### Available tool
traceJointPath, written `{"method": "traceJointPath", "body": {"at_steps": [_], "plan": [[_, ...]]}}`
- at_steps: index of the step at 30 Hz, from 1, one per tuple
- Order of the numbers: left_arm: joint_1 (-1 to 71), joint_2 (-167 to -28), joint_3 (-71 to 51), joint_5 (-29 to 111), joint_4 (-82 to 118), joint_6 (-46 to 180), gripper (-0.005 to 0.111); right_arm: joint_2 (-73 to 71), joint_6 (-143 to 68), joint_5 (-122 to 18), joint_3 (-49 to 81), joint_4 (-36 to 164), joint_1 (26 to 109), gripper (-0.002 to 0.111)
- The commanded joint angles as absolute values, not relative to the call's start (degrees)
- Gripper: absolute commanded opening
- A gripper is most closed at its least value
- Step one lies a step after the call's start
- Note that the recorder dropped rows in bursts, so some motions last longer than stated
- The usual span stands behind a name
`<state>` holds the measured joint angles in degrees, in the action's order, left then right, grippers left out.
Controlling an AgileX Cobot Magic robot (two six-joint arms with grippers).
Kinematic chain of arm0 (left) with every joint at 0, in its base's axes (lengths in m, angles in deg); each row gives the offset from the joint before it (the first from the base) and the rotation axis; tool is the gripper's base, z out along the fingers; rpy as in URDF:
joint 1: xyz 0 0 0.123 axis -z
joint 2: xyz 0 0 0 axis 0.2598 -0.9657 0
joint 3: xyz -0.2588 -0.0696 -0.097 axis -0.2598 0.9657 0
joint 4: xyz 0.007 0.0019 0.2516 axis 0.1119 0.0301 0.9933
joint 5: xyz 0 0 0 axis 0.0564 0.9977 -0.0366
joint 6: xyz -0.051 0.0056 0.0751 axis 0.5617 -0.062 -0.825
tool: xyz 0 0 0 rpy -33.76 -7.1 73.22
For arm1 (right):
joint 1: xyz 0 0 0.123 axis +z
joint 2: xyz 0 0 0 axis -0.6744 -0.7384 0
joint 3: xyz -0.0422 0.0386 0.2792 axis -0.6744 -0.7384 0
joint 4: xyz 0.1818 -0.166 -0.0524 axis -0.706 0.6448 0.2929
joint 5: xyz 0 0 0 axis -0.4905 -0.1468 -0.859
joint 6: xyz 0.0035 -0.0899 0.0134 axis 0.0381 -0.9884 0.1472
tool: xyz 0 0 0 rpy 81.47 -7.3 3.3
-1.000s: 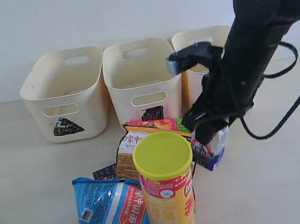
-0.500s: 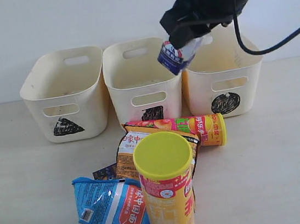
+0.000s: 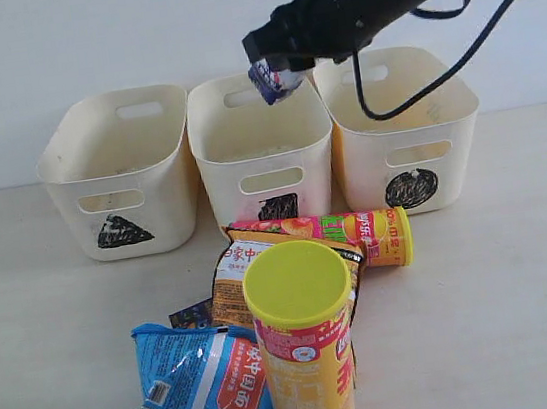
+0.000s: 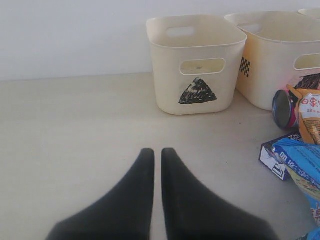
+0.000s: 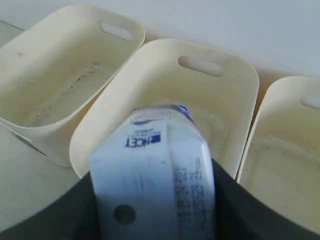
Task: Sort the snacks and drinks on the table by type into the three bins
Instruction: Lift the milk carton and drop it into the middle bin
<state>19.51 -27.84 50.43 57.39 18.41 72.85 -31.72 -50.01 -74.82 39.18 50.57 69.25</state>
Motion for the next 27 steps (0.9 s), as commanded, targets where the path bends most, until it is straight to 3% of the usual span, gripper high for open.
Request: {"method": "traceJointPath", "body": {"at_steps": [1, 14, 17, 22, 24, 27], "plan": [[19.6, -27.7, 50.7, 57.0, 18.4, 73.2, 0.004, -36.8, -48.9, -71.1, 42.8, 50.2, 69.4, 0.000], [19.6, -27.7, 50.7, 56.9, 18.4, 73.2, 0.004, -48.1, -48.0, -70.4, 51.5, 50.2, 69.4, 0.003], [19.6, -27.7, 50.7, 56.9, 18.4, 73.2, 0.004, -49.3, -48.0, -70.0, 51.5, 50.3, 69.3, 0.020], [19.6, -27.7, 50.7, 56.9, 18.4, 73.2, 0.004, -50.0, -48.0, -70.1, 51.5, 50.3, 69.3, 0.060], [19.6, -27.7, 50.7, 56.9, 18.4, 73.2, 0.004, -49.6, -48.0, -70.1, 51.5, 50.3, 69.3, 0.067], [19.6, -27.7, 50.7, 56.9, 18.4, 73.2, 0.004, -48.5, -48.0, -70.1, 51.5, 51.0, 69.3, 0.068]]}}
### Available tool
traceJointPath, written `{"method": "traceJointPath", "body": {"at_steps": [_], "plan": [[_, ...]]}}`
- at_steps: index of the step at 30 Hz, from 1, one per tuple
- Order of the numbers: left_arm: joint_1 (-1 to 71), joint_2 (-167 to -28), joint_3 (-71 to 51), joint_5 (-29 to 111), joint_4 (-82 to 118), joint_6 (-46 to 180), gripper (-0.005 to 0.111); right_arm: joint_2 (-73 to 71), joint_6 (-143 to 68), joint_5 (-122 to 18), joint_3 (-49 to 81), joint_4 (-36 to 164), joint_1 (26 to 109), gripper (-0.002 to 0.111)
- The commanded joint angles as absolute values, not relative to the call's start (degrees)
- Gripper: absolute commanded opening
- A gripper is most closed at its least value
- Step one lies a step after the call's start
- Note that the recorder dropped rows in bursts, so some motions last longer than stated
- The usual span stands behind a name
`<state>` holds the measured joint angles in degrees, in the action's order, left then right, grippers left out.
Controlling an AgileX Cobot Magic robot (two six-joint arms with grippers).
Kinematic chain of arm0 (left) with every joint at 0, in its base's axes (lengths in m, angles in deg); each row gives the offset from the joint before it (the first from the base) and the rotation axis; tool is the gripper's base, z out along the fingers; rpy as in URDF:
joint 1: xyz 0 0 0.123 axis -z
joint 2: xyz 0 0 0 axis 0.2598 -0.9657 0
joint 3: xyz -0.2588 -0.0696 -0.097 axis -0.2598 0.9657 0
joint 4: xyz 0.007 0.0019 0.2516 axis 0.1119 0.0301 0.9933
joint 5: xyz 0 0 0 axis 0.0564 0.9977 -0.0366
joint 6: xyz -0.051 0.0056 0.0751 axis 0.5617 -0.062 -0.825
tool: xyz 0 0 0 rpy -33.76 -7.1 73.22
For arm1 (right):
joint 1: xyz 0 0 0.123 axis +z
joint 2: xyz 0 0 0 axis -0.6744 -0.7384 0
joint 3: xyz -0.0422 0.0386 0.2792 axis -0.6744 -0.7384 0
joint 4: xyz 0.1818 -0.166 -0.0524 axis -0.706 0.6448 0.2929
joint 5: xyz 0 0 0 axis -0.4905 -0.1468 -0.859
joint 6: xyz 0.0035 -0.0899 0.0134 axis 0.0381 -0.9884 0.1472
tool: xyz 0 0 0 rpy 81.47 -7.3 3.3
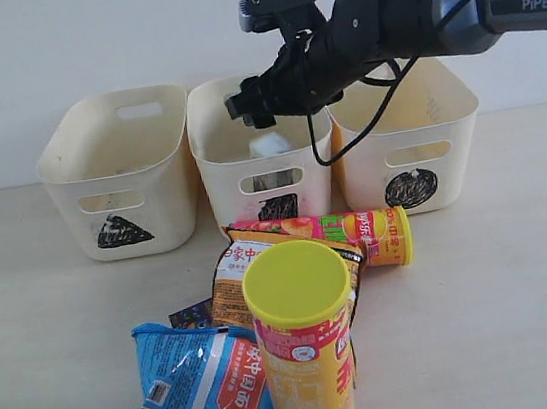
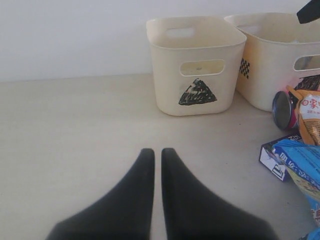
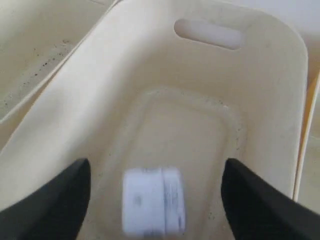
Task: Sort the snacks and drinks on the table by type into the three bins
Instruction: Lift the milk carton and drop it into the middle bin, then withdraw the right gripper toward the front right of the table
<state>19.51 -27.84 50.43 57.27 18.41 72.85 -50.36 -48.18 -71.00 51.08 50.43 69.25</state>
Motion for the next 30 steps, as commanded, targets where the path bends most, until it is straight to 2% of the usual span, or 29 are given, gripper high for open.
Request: {"method": "traceJointPath", "body": {"at_steps": [1, 7, 10, 14, 15, 19, 23, 30], "plan": [[19.6, -27.7, 50.7, 56.9, 18.4, 73.2, 0.004, -47.9, -48.0, -70.1, 51.5, 51.0, 69.3, 0.068], [19.6, -27.7, 50.7, 56.9, 18.4, 73.2, 0.004, -44.2, -48.1, -75.2, 51.5, 51.8, 69.3, 0.064], [19.6, -27.7, 50.7, 56.9, 18.4, 73.2, 0.004, -42.1, -48.1, -80.7, 51.5, 55.3, 69.3, 0.045], [19.6, -27.7, 50.7, 56.9, 18.4, 73.2, 0.004, -39.7, -48.1, -90.7, 51.5, 59.3, 69.2, 0.003], [19.6, -27.7, 50.7, 56.9, 18.4, 73.2, 0.004, -39.1, -48.0, -93.5, 51.5, 59.4, 69.2, 0.000], [19.6, -27.7, 50.7, 56.9, 18.4, 73.2, 0.004, -36.8, -47.5, -101.0, 51.2, 56.9, 69.3, 0.000], [19.6, -27.7, 50.7, 56.9, 18.4, 73.2, 0.004, -31.5, -48.2, -100.6, 46.3, 55.5, 69.3, 0.000], [19.6, -27.7, 50.7, 56.9, 18.4, 73.2, 0.004, -7.1, -48.0, -83.2, 11.0, 51.1, 69.3, 0.000]]}}
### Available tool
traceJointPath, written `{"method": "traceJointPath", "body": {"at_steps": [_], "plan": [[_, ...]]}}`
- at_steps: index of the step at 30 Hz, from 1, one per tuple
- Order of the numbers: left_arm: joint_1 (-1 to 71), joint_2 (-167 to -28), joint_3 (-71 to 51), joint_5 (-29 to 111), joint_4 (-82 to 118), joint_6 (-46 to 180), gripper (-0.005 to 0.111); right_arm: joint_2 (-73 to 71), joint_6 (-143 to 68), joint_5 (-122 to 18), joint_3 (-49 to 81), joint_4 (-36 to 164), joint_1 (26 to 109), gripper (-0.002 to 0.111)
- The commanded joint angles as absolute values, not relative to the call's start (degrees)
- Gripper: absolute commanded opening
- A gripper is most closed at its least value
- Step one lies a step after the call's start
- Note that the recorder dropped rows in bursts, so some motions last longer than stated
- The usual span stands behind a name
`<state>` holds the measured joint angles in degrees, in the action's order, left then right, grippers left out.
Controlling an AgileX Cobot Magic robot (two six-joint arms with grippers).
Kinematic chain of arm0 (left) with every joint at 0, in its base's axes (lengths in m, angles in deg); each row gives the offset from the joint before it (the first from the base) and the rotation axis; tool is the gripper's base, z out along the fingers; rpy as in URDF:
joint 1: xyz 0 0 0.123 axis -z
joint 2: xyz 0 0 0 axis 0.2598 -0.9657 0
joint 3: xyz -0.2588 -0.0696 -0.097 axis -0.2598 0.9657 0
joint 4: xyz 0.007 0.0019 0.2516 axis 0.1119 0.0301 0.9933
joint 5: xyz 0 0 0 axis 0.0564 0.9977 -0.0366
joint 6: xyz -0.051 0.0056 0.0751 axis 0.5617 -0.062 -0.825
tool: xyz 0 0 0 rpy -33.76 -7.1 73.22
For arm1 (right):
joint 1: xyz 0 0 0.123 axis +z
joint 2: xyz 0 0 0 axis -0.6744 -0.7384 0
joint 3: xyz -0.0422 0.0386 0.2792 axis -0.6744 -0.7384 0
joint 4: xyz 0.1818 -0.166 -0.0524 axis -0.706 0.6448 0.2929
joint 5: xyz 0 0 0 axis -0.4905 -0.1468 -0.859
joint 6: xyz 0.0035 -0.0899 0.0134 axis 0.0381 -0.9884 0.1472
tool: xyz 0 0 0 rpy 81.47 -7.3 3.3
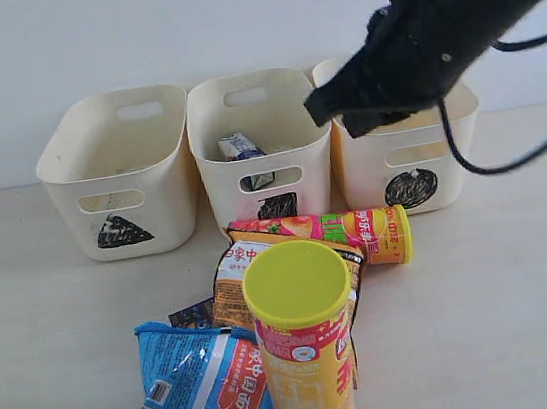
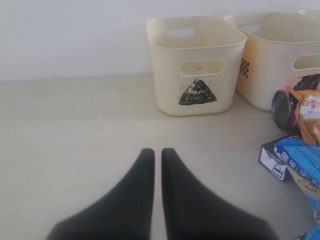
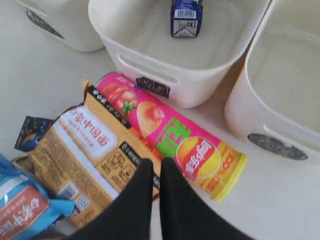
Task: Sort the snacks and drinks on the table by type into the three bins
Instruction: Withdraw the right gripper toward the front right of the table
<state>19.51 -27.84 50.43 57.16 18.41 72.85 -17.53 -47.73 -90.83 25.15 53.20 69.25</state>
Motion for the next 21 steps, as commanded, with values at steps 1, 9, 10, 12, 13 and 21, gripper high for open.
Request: {"method": "traceJointPath", "body": {"at_steps": [1, 9, 10, 12, 13, 21], "plan": [[19.6, -27.7, 50.7, 56.9, 18.4, 73.2, 0.004, -2.7, -48.0, -81.0, 5.0, 49.3, 69.3, 0.000], [19.6, -27.7, 50.7, 56.9, 18.4, 73.2, 0.004, 16.3, -48.2, -76.6, -13.6, 42.0, 73.1, 0.000], [19.6, -27.7, 50.7, 56.9, 18.4, 73.2, 0.004, 19.6, -48.2, -74.9, -17.0, 39.7, 75.1, 0.000], [19.6, -27.7, 50.7, 56.9, 18.4, 73.2, 0.004, 23.0, -48.2, -72.6, -21.1, 37.8, 78.6, 0.000], [19.6, -27.7, 50.7, 56.9, 18.4, 73.2, 0.004, 23.9, -48.2, -71.9, -22.3, 37.5, 79.8, 0.000], [19.6, -27.7, 50.7, 56.9, 18.4, 73.2, 0.004, 25.9, -48.2, -61.1, -29.9, 37.4, 94.2, 0.000]]}}
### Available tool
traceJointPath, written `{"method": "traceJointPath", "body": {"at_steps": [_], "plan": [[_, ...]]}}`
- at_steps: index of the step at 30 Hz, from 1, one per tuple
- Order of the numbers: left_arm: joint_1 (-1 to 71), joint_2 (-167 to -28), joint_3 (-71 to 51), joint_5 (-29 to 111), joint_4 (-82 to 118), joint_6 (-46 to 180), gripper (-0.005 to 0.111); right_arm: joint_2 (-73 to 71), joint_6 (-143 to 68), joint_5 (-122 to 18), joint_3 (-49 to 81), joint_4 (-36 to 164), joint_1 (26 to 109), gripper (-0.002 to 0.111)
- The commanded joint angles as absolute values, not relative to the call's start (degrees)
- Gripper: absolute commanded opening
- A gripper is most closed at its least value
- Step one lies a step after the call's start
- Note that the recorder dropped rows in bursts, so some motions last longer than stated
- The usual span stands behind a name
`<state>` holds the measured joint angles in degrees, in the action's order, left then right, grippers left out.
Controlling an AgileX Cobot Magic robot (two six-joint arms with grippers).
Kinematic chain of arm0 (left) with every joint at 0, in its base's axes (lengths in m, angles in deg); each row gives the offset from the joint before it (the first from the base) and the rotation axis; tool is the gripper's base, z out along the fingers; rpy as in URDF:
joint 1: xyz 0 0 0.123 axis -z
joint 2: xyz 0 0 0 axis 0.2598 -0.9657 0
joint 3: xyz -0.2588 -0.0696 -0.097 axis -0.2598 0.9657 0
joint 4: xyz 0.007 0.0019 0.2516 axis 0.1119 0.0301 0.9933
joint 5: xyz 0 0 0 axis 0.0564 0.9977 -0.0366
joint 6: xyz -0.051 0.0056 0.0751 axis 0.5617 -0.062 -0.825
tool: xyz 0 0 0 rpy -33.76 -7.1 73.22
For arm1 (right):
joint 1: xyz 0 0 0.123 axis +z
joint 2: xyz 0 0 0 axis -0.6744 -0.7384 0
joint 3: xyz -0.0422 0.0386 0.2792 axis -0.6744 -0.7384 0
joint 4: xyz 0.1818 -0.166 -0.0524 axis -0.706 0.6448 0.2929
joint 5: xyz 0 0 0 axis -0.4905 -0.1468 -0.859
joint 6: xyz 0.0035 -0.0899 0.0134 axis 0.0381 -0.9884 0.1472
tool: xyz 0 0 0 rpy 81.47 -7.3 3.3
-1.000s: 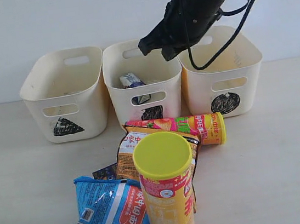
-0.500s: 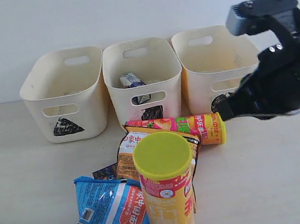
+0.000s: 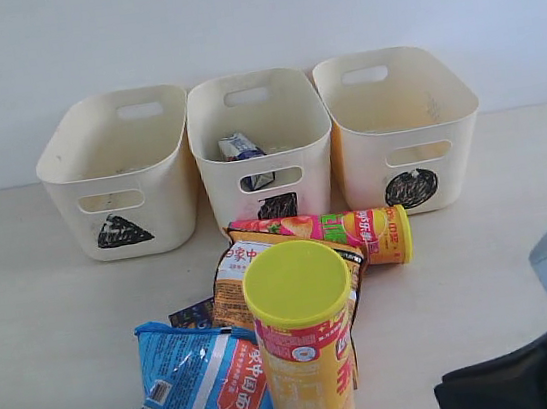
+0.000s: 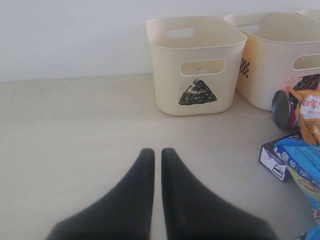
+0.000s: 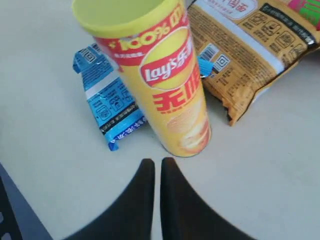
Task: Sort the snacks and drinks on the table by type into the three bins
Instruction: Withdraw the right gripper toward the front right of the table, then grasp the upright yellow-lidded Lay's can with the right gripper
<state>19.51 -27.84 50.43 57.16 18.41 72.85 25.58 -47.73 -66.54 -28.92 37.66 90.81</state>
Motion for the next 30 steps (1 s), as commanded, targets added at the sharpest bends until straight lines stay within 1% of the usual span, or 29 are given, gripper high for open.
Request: {"method": "traceJointPath", "body": {"at_steps": [1, 2, 3, 5, 7, 8, 9, 10, 12, 21, 25, 30], "plan": [[19.6, -27.7, 50.7, 56.9, 18.4, 73.2, 0.004, 25.9, -48.5, -59.0, -30.2, 37.5, 95.6, 0.000], [19.6, -27.7, 50.7, 56.9, 18.4, 73.2, 0.004, 25.9, -50.2, -57.0, -30.6, 37.5, 96.1, 0.000], [19.6, -27.7, 50.7, 56.9, 18.4, 73.2, 0.004, 25.9, -51.1, -56.5, -31.0, 37.5, 96.1, 0.004], [19.6, -27.7, 50.7, 56.9, 18.4, 73.2, 0.004, 25.9, -53.5, -54.7, -31.9, 37.5, 96.1, 0.019], [19.6, -27.7, 50.7, 56.9, 18.4, 73.2, 0.004, 25.9, -54.4, -51.6, -33.4, 37.5, 96.1, 0.064], [19.6, -27.7, 50.7, 56.9, 18.4, 73.2, 0.004, 25.9, -54.4, -49.4, -33.8, 37.5, 96.1, 0.080], [19.6, -27.7, 50.7, 56.9, 18.4, 73.2, 0.004, 25.7, -54.4, -48.0, -34.2, 37.5, 96.1, 0.088], [19.6, -27.7, 50.7, 56.9, 18.4, 73.2, 0.004, 24.5, -54.4, -44.9, -34.1, 37.5, 96.1, 0.100], [19.6, -27.7, 50.7, 56.9, 18.4, 73.2, 0.004, 22.1, -54.4, -42.0, -34.1, 37.5, 96.1, 0.103], [19.6, -27.7, 50.7, 56.9, 18.4, 73.2, 0.004, 6.9, -49.9, -31.5, -32.0, 37.9, 96.2, 0.102], [19.6, -27.7, 50.7, 56.9, 18.4, 73.2, 0.004, 1.3, -45.7, -30.4, -28.8, 41.8, 96.2, 0.102], [19.6, -27.7, 50.7, 56.9, 18.4, 73.2, 0.004, -1.8, -41.2, -30.0, -27.0, 48.2, 96.2, 0.102]]}}
